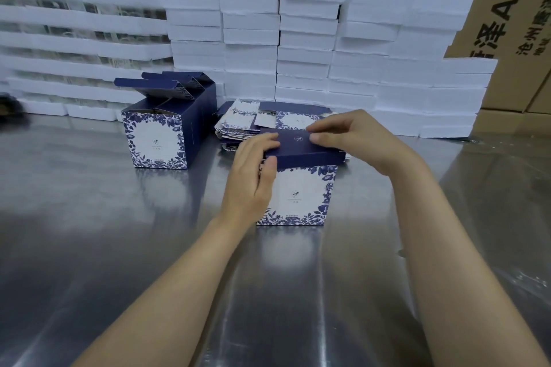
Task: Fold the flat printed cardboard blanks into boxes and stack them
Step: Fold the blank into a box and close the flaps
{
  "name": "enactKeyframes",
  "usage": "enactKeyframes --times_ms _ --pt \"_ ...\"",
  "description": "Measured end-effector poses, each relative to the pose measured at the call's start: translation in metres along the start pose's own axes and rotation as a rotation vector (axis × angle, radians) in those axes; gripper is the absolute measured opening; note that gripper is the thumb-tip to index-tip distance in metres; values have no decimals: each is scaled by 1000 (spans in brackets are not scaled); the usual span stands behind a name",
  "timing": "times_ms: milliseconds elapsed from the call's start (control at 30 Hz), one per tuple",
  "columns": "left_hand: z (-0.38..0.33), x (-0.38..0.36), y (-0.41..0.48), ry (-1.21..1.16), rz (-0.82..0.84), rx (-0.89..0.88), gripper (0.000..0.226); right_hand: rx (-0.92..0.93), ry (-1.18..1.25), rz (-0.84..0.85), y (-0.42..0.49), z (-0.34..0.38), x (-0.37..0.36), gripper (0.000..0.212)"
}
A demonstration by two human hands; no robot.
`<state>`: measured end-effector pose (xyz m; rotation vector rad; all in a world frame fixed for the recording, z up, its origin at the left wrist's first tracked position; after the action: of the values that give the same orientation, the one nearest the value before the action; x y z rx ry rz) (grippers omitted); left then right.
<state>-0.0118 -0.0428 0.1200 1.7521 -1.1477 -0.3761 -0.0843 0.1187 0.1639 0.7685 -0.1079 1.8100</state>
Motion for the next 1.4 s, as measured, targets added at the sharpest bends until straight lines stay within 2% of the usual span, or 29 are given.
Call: enactKeyframes --times_ms 100,200,300,367,433,533,667,767,867,933,967,1167,1300,1400 --pt "12 1 1 -54 -19 90 35 -45 -168 47 1 -11 -8 21" --pt "21 2 1 -89 -58 185 28 -103 -182 88 1 -20 -15 24" --pt "28 17 0 -70 -227 294 23 -71 -254 95 1 -17 -15 24" --pt "30 29 1 -52 -333 353 19 -3 -388 75 4 -7 -16 24" --pt "29 27 2 -74 -325 411 15 53 -473 41 5 5 -19 24" --pt "29 10 -3 -127 -229 526 10 86 -284 35 3 20 -20 25" --pt "33 -1 -9 -189 -217 706 50 136 -229 29 2 28 -33 10" --pt "28 -10 -13 -185 -187 754 77 88 -193 34 8 17 -46 25" --pt "27 -18 -14 -213 -153 764 78 -55 -303 -47 15 -9 -36 54" --pt "27 -19 -12 -214 -151 774 78 -119 -215 -62 14 -23 -34 71" --pt "27 -19 -11 -215 -148 778 78 -128 -125 -68 14 -28 -33 73" --pt "27 -27 -6 -281 -59 787 75 -220 290 -162 10 -53 -7 35" --pt "28 -28 -6 -347 -46 812 76 -255 242 -202 9 -51 -2 22" --pt "34 -29 -8 -449 -19 874 87 -303 243 -187 5 -53 3 18"
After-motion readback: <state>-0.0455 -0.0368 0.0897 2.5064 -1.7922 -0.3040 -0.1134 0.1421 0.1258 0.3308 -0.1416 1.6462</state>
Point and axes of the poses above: each hand's wrist, its own y-axis towards the middle knuckle, its own x-axis out of the back of the hand, z = x × y, the point moved 10 cm from there along y, towards the middle knuckle
